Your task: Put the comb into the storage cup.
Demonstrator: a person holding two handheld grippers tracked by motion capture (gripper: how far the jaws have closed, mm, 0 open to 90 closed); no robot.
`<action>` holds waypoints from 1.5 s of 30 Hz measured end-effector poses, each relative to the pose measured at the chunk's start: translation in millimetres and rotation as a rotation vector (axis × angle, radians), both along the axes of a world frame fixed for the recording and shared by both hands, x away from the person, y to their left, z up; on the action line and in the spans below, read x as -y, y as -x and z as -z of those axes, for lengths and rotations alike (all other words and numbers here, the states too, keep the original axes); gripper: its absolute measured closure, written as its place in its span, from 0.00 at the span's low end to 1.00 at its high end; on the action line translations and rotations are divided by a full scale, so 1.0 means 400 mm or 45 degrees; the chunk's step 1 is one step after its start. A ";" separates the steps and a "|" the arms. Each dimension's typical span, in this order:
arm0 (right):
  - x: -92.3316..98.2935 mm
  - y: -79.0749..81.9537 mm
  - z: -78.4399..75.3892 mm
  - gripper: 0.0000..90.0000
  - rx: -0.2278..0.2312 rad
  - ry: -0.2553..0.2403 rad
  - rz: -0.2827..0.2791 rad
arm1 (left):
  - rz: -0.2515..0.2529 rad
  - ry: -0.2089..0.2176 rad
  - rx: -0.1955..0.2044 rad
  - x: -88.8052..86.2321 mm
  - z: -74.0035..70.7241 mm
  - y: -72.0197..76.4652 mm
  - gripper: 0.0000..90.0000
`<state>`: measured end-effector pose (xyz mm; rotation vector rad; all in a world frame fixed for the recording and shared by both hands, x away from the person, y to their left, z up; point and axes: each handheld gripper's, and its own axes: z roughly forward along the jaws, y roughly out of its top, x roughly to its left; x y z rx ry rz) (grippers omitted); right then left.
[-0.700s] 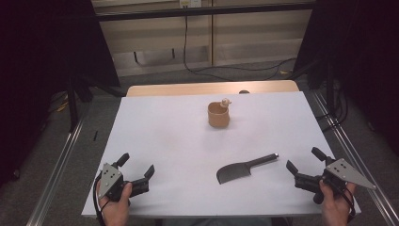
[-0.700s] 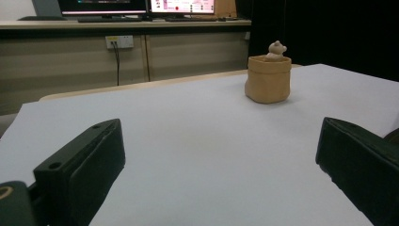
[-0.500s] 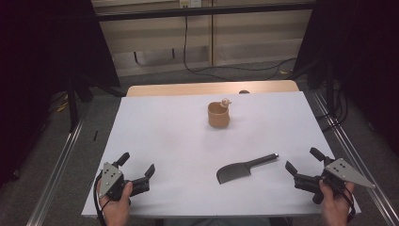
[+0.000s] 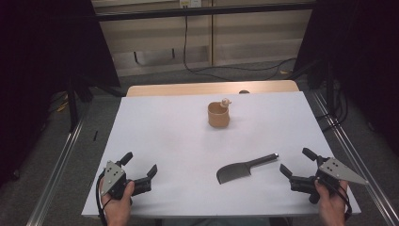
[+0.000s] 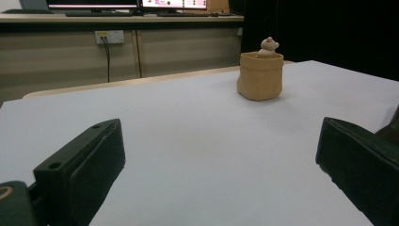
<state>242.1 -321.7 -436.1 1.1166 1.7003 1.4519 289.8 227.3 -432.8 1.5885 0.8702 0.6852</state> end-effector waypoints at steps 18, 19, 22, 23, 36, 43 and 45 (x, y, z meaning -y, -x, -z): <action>-0.029 -0.029 -0.030 0.00 -0.027 0.018 -0.016 | -0.011 -0.005 -0.003 -0.005 0.001 0.001 0.02; -0.032 -0.033 -0.031 0.00 -0.029 0.023 -0.030 | -0.012 -0.008 0.000 -0.005 0.000 0.001 0.02; -0.039 -0.044 -0.038 0.00 -0.043 0.045 -0.054 | -0.015 -0.010 0.001 -0.005 0.000 0.000 0.02; -0.041 -0.048 -0.040 0.00 -0.044 0.046 -0.059 | -0.015 -0.017 0.000 -0.005 0.001 0.000 0.02; -0.058 -0.114 -0.059 0.01 -0.101 0.067 -0.095 | -0.013 -0.012 0.004 -0.001 -0.001 0.006 0.02; -0.074 -0.148 -0.080 0.02 -0.172 0.093 -0.180 | -0.003 0.020 0.011 0.001 -0.001 0.009 0.02; -0.081 -0.161 -0.083 0.02 -0.190 0.098 -0.209 | -0.004 0.009 0.011 0.002 0.000 0.006 0.02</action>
